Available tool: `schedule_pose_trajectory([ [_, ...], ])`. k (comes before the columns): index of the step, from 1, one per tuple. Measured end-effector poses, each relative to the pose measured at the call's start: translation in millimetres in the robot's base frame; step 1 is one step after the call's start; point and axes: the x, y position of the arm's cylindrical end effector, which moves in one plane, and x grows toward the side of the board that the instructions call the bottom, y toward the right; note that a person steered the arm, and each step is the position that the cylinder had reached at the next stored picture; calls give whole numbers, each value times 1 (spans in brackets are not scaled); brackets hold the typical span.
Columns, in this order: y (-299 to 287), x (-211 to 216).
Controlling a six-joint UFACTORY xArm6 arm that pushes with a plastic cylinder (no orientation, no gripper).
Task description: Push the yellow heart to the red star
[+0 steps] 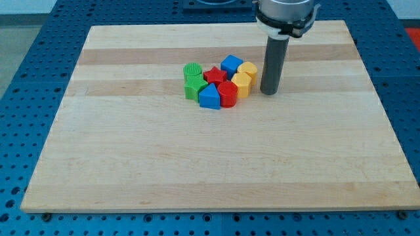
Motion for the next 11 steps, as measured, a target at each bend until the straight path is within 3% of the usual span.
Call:
schedule_pose_trajectory([
  [1, 0, -15],
  [8, -31, -16],
  [11, -12, -65],
])
